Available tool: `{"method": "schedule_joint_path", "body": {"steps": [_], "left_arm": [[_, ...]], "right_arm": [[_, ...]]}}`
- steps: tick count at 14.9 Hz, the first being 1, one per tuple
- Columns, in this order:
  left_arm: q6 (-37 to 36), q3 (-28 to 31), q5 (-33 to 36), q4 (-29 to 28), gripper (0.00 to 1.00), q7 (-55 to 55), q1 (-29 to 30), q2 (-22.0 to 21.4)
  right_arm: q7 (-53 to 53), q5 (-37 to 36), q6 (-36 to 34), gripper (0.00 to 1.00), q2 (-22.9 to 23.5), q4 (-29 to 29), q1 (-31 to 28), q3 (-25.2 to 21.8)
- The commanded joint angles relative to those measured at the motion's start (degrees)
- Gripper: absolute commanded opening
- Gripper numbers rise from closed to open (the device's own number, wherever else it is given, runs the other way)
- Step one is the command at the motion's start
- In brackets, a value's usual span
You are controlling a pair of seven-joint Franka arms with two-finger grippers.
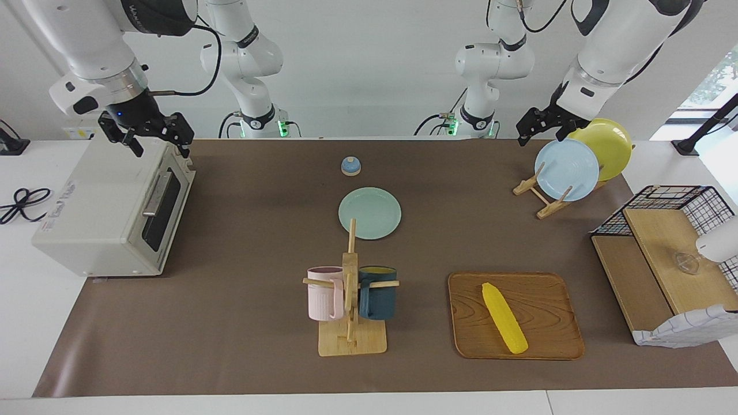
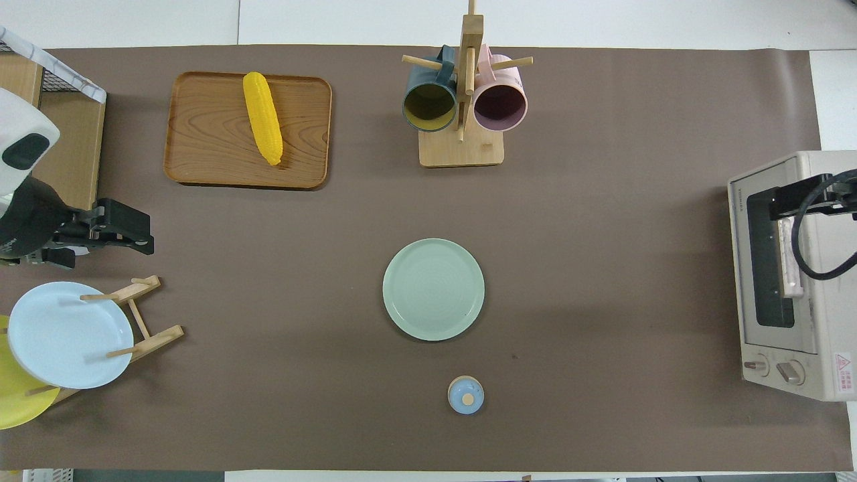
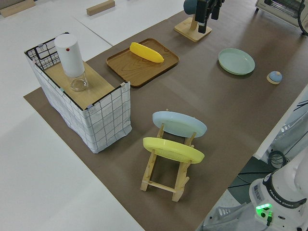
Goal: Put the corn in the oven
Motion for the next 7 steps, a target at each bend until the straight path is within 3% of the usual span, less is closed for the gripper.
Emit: {"method": "schedule_joint_path", "body": {"steps": [1,5,7], "left_arm": [[0.8,-0.7,0.3,-0.7,1.00,-0.4,0.8,-0.8],[0.7,-0.7,0.3,-0.7,1.00,-0.5,0.8,-0.8],[0.7,-0.7,0.3,-0.7,1.00,-0.5,0.8,-0.8]], "right_arm": [[0.7,0.8,0.9,1.00,-0.1,-0.5,-0.7,0.3],[0.6,0.7,0.3,1.00,-0.6,-1.4,-0.8,0.2],[0.0,0.8,0.2,1.00,-2.2,-4.8,0.0,0.2]]}}
